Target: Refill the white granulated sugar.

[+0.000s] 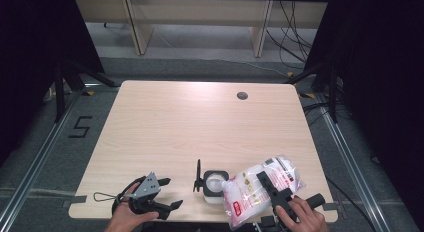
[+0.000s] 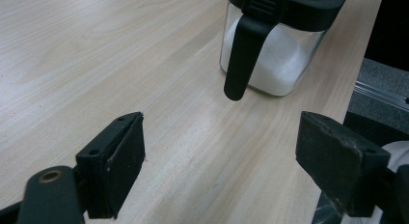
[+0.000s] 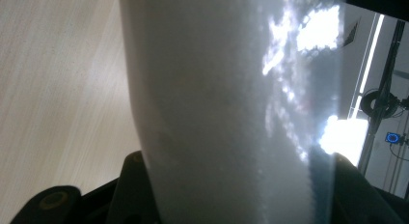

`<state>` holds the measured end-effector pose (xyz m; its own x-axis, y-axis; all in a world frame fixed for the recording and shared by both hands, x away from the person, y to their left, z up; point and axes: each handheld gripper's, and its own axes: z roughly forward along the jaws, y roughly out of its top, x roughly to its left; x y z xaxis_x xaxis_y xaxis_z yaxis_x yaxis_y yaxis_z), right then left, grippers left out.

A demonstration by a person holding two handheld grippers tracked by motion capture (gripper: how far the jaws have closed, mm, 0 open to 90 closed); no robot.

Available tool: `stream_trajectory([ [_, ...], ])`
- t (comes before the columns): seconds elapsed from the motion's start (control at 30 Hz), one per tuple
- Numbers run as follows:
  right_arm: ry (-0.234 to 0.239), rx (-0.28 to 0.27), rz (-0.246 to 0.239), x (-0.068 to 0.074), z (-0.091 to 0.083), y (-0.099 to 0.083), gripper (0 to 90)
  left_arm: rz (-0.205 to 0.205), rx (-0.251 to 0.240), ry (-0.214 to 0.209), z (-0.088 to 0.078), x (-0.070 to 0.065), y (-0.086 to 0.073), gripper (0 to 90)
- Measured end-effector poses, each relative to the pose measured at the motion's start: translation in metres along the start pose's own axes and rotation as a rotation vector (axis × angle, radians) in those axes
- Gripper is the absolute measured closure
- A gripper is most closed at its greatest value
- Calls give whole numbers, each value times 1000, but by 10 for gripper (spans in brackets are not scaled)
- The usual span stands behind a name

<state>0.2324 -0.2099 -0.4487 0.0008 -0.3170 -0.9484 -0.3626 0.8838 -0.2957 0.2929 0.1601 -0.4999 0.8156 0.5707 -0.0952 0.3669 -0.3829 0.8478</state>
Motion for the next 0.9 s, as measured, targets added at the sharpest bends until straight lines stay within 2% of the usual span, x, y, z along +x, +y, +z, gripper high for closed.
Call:
stream_trajectory([
  [0.07,1,-5,3,0,1,0,574,50,13,1,-1,4,1,173],
  [0.13,0,0,1,0,0,0,576,16,17,0,-1,1,0,173],
  [0.17,-2,-4,3,0,0,0,576,2,2,-3,0,0,0,173],
  [0.23,2,-4,3,0,0,0,578,23,15,5,0,2,0,173],
  [0.3,-14,-19,9,1,2,0,579,22,17,-2,0,2,0,172],
  [0.33,3,-10,9,0,1,0,580,15,16,-4,0,1,-1,172],
  [0.43,-8,-20,9,0,1,-1,580,15,13,-11,0,2,0,173],
  [0.53,-8,-22,11,0,1,-1,581,33,22,-4,0,2,0,172],
  [0.57,-22,-33,3,0,1,-1,582,20,16,-3,0,1,0,172],
  [0.63,-33,-39,-5,-1,2,-1,582,20,11,-4,1,2,0,172],
  [0.7,-33,-38,-2,-1,2,-2,583,18,24,1,0,1,-1,173],
  [0.73,-17,-29,-7,-2,1,-1,583,20,26,2,0,1,0,173],
  [0.83,-18,-28,-8,-2,1,-1,584,18,6,-8,1,2,0,172],
  [0.9,-20,-30,-9,-2,1,-1,585,20,17,-3,0,2,0,172],
])
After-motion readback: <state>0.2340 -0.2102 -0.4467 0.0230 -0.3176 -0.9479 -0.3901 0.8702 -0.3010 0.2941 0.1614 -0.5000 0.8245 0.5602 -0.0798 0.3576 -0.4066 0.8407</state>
